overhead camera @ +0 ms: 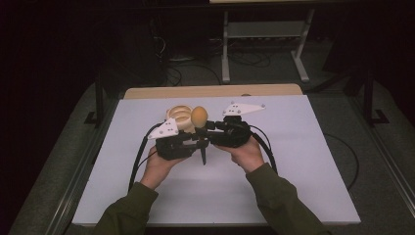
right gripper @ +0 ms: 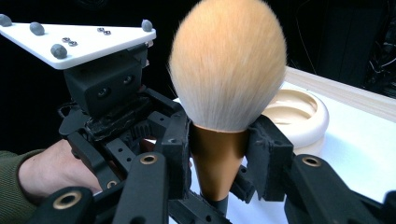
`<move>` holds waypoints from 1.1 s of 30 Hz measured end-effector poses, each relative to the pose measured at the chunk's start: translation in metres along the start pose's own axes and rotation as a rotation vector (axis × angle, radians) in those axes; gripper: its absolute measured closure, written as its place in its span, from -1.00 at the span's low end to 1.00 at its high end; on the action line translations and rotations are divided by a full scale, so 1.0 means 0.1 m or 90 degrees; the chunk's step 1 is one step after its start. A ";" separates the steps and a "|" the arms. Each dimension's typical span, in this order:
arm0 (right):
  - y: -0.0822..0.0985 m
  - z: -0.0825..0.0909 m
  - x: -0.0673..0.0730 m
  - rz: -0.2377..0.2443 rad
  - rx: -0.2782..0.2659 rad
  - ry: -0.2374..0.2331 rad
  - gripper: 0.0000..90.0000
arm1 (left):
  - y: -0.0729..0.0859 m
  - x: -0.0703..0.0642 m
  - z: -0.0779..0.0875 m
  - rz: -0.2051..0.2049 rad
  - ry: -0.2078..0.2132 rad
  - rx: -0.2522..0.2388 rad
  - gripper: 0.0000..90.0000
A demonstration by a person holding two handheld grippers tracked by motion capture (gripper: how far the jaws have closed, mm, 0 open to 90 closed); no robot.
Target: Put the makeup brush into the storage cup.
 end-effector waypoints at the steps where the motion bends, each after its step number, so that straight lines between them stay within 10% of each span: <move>1: 0.00 0.00 0.00 0.000 -0.001 0.000 0.36 | 0.00 0.00 0.00 0.005 -0.001 -0.001 0.50; 33: 0.02 0.01 -0.03 0.006 0.009 0.008 0.17 | 0.03 0.06 0.03 0.020 -0.032 0.008 0.64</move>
Point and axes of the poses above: each handheld gripper's, and its own axes: z roughly backward along the jaws, y roughly out of its underside, x roughly to its left, the point moved 4 cm from there along -z, roughly forward along the jaws, and after that the axes turned 8 degrees about -x, right-handed, at the moved point
